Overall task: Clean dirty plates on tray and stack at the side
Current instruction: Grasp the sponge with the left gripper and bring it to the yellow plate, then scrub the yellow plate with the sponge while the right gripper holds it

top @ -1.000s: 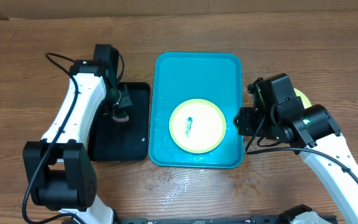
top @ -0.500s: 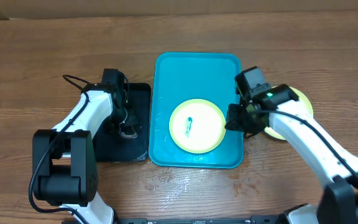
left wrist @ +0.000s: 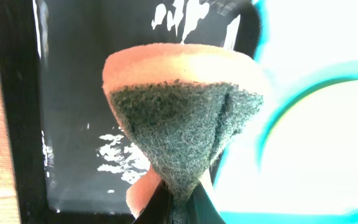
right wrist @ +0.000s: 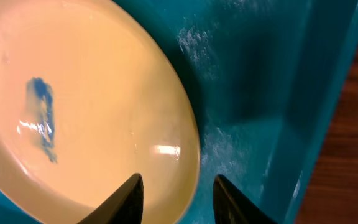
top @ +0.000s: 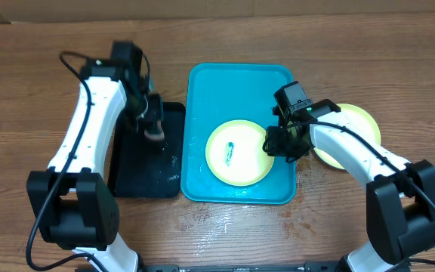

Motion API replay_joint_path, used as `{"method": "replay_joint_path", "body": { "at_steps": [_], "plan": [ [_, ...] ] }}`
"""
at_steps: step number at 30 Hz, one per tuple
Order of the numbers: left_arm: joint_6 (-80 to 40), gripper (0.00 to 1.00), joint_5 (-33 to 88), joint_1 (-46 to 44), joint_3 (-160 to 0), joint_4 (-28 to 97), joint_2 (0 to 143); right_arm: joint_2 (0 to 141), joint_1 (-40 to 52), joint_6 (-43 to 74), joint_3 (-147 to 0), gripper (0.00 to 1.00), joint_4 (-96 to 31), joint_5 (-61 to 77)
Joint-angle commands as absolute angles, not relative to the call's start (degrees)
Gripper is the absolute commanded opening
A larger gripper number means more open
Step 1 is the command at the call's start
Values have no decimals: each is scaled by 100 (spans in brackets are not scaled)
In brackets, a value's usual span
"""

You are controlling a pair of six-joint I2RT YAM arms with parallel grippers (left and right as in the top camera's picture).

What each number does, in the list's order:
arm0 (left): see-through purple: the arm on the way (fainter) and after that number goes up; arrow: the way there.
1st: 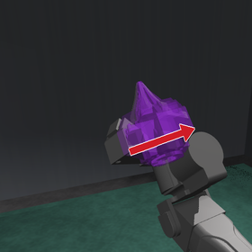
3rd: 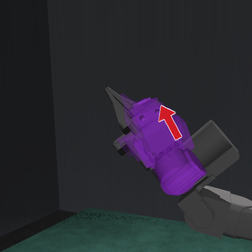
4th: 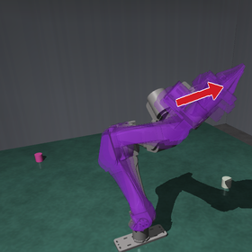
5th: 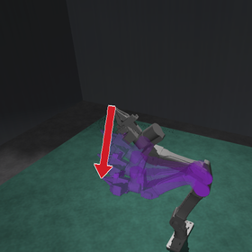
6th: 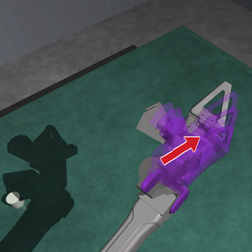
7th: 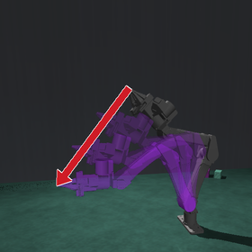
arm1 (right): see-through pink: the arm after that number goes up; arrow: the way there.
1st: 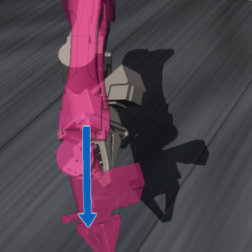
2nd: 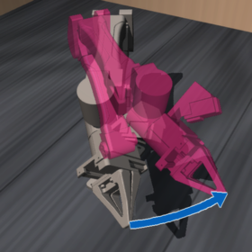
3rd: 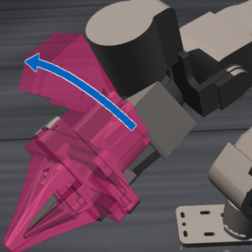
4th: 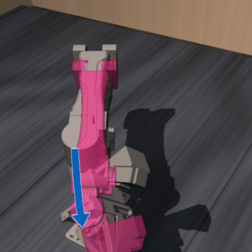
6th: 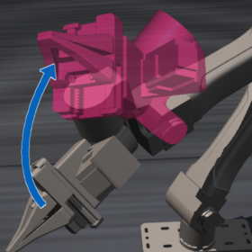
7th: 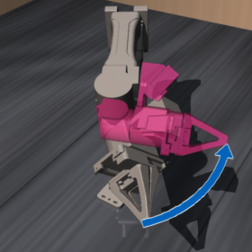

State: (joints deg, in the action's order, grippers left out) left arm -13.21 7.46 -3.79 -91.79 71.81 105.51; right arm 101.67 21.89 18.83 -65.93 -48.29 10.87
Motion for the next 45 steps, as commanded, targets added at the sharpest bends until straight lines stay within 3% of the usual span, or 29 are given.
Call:
{"method": "replay_joint_path", "body": {
  "at_steps": [1, 3, 9, 13, 22, 30, 39, 45],
  "plan": [
    [-1153, 4, 1319, -617, -9850, 7365, 10401, 10300, 2204, 1828, -6189, 38, -4333, 1170],
    [-1155, 4, 1470, -781, -9887, 7301, 10401, 10300, 2206, 1839, -5977, 37, -4036, 1223],
    [-1315, 4, 1785, -1466, -9509, 6674, 10427, 10300, 2206, 1841, -5732, 11, -3691, 1553],
    [-1739, 4, 1785, -1966, -8919, 6003, 10449, 10300, 2206, 1846, -5732, 4, -3756, 1509],
    [-2792, 4, 1844, -2853, -7485, 4246, 10691, 10300, 2211, 2082, -5730, 4, -3846, 1251],
    [-3157, 4, 2180, -3111, -7328, 4082, 11443, 10300, 2211, 2082, -5730, 4, -3944, 1251],
    [-3341, 4, -320, -2635, -7446, 5096, 11581, 10300, 2211, 2082, -5725, 4, -3992, 1251],
    [-2899, 4, -790, -2342, -7448, 5238, 11581, 10300, 2211, 2082, -5725, 4, -3992, 1253]
  ]
}}
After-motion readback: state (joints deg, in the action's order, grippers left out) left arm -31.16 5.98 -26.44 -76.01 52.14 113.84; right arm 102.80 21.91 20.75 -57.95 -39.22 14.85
